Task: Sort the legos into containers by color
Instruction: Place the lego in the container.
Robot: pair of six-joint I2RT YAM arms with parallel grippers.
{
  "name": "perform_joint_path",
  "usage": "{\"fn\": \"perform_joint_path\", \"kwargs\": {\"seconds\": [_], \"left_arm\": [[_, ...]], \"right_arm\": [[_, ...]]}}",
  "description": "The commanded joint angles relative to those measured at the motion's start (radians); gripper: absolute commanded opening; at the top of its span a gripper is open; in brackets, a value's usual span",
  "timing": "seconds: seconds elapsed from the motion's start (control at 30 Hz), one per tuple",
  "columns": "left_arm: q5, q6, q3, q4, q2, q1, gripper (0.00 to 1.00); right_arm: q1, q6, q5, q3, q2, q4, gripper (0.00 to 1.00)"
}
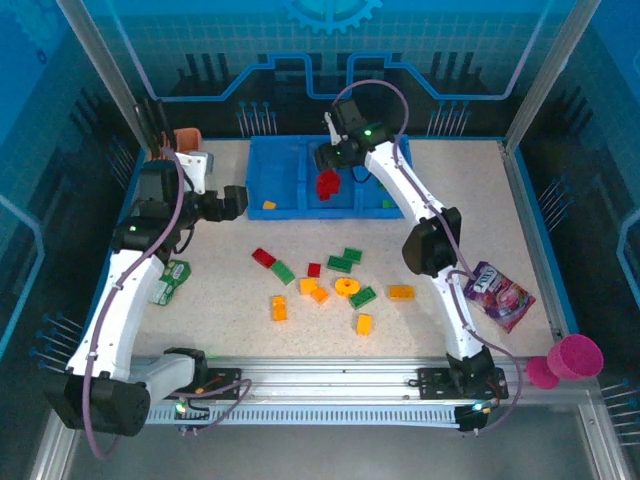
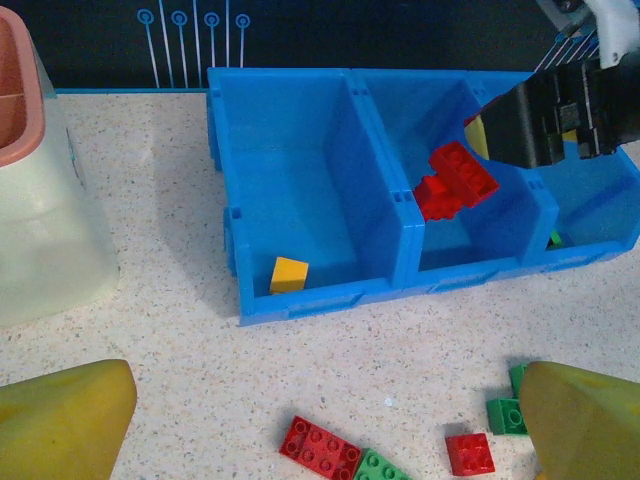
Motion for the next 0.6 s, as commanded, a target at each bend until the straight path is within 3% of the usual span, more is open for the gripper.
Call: {"fn": "perform_joint_path", "kwargs": {"seconds": [0.0, 0.37, 0.57], "left_arm": [[0.009, -0.001, -0.009, 0.023, -0.001, 0.008, 0.99], [0.01, -0.001, -0.01, 0.021, -0.001, 0.008, 0.99], [0.013, -0.001, -0.01, 0.023, -0.002, 0.008, 0.99]], "right_arm": [[0.003, -0.002, -0.029, 0.042, 0.033, -0.023, 0.49], [0.006, 0.003, -0.029, 0.086, 0.081, -0.012, 0.5], [0.006, 0.001, -0.03, 0.088, 0.083, 0.004, 0.56]]}}
